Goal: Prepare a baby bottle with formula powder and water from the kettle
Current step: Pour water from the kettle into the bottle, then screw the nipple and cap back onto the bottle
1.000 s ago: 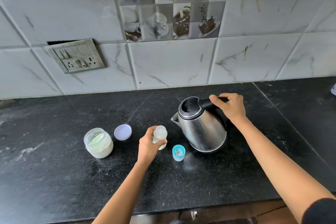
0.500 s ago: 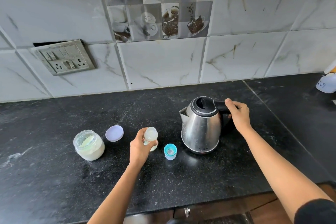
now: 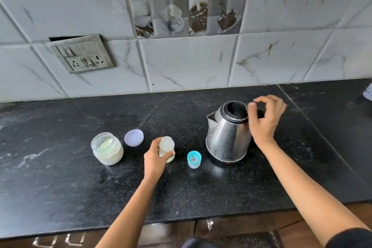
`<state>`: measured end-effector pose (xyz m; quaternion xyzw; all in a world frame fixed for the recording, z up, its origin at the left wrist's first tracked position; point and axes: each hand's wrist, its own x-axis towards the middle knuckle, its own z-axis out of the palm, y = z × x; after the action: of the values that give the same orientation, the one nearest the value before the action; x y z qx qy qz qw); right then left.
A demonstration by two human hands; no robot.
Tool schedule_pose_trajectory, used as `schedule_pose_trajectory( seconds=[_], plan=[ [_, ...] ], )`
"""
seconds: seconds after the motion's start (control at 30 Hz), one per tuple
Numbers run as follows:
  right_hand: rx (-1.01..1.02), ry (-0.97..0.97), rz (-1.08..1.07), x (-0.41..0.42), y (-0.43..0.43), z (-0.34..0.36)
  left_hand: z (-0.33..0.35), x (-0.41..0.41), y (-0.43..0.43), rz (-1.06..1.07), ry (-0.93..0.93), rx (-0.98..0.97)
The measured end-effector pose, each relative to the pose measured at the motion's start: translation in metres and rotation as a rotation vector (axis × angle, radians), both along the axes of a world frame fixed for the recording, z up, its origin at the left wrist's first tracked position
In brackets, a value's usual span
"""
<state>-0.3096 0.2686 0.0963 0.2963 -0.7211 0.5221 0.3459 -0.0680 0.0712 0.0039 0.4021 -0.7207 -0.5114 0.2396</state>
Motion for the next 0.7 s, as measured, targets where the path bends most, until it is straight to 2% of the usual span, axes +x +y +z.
schedule_pose_trajectory(
  seconds=[0.1,0.17,0.23,0.3,0.4,0.53,0.7],
  plan=[
    [0.109,0.217,0.288,0.045,-0.022,0.008,0.001,0.007,-0.003,0.013,-0.003,0.008],
    [0.335,0.217,0.498,0.072,-0.034,-0.001,-0.001,0.012,-0.006,0.02,-0.002,0.008],
    [0.675,0.12,0.618,0.088,-0.044,-0.019,-0.003,0.014,-0.009,0.027,0.005,0.008],
    [0.986,-0.002,0.637,0.097,-0.053,-0.039,-0.005,0.016,-0.014,0.033,0.013,0.016],
    [1.237,-0.184,0.59,0.102,-0.059,-0.061,-0.007,0.017,-0.019,0.037,0.029,0.03],
    [1.301,-0.375,0.619,0.104,-0.059,-0.07,-0.01,0.019,-0.023,0.017,0.037,0.046],
    [1.216,-0.437,0.615,0.104,-0.059,-0.072,-0.017,0.022,-0.026,0.014,0.02,0.048]
  ],
)
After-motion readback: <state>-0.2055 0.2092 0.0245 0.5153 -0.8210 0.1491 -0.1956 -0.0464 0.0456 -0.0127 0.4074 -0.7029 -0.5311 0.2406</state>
